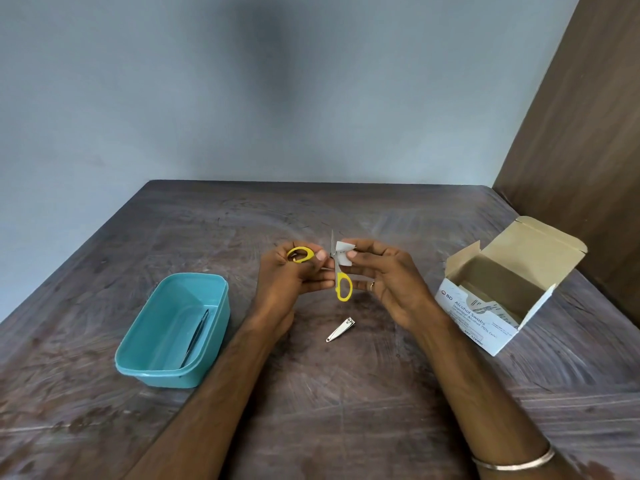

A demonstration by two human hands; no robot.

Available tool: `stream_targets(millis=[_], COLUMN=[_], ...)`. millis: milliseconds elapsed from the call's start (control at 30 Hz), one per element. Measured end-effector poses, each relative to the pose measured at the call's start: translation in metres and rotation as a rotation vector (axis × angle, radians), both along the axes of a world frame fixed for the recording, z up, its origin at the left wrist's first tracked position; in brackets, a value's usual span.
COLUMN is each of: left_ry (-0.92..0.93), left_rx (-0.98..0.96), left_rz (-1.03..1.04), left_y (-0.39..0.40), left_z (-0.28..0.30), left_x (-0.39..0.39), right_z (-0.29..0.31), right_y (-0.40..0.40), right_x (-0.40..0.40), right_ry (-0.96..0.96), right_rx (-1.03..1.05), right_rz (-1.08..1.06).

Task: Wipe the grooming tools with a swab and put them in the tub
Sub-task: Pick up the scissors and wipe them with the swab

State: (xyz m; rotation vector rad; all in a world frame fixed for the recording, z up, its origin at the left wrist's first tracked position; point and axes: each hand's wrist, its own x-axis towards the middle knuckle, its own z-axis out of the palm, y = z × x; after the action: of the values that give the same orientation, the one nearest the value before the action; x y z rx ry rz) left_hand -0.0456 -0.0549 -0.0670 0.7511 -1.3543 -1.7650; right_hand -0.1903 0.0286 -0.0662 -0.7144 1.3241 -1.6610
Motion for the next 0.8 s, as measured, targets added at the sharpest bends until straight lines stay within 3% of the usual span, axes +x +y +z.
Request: stream_targets(millis=[533,800], left_ry=[-0.014,0.009], left_rx=[0.015,0.028], left_rz=[0.008,0.039], left_y=[0.0008,-0.0007], left_z=[0.0014,-0.0007], left_x=[-0.0006,-0.0008], right_z=[0.0034,0.0052], right_y=[0.0022,0.0036], right_x=[0.0010,-0.0062], right_ry=[0.057,-0.017], right_rx=[-0.012,-0.049], right_rz=[-0.053,-0.227])
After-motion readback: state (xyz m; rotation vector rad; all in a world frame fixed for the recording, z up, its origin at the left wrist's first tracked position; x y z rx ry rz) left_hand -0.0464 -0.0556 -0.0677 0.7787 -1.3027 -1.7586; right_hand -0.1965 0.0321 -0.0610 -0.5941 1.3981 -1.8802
